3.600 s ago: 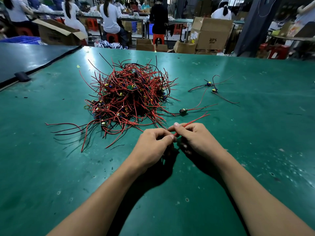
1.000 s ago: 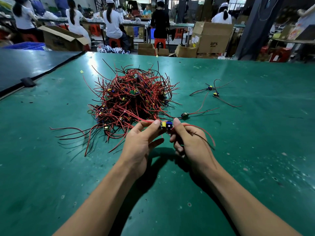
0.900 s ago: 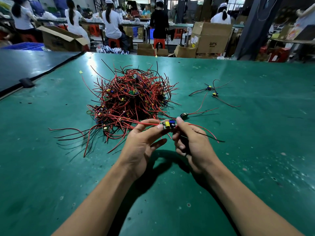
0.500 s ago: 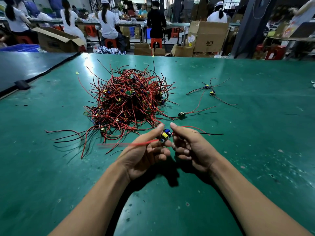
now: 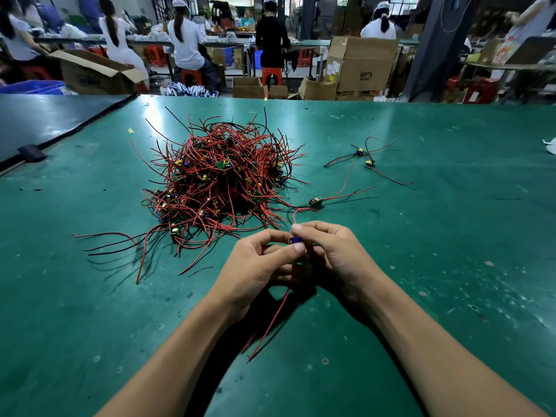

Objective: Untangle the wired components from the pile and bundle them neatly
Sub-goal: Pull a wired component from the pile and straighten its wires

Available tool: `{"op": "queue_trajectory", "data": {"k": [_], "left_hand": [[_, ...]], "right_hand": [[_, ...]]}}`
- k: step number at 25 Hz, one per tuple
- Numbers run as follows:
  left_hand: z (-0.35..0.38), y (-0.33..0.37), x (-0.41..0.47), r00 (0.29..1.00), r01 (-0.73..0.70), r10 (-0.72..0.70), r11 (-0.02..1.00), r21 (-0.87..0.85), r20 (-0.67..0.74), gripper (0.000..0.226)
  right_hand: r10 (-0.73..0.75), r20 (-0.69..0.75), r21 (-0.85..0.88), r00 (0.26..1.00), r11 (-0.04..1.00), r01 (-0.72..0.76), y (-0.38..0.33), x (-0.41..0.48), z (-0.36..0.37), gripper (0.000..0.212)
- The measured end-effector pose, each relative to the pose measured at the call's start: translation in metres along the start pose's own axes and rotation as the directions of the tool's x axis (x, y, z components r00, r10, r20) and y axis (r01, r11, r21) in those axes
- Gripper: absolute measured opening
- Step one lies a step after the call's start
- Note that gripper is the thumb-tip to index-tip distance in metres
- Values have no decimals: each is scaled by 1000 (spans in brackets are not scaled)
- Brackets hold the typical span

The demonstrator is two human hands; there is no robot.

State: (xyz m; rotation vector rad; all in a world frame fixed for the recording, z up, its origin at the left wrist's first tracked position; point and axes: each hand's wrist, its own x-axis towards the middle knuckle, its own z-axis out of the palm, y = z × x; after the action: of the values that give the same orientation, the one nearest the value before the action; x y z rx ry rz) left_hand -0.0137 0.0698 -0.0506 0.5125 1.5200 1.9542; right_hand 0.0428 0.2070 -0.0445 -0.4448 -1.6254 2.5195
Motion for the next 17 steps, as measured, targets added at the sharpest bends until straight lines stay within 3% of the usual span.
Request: {"op": "queue_trajectory", "data": {"k": [2, 5, 7, 10, 13, 17], "left_hand": [[0, 2, 0, 1000, 13, -13, 1000, 21, 5, 21], [-1, 3, 0, 999, 39, -39, 999, 24, -4, 23], [0, 2, 1, 999, 27, -25, 998, 57, -33, 16], [2, 0, 3, 998, -10, 15, 998, 69, -66, 17], [2, 0, 3, 995, -28, 35, 997, 78, -88, 14], [3, -4, 3, 988, -49, 73, 983, 178, -133, 15]], "right_hand": [[0, -51, -11, 999, 1000, -1, 0, 4, -3, 4], [-3, -86, -17, 996, 1000, 2, 0, 8, -7, 16], [-7, -64, -9, 998, 1000, 6, 2, 8, -7, 21], [-27, 28, 42, 999, 999, 25, 5, 7, -6, 11], [-38, 25, -29, 999, 999, 38, 7, 6, -5, 5], [-52, 54, -96, 997, 994, 57, 10, 5, -4, 21]]}}
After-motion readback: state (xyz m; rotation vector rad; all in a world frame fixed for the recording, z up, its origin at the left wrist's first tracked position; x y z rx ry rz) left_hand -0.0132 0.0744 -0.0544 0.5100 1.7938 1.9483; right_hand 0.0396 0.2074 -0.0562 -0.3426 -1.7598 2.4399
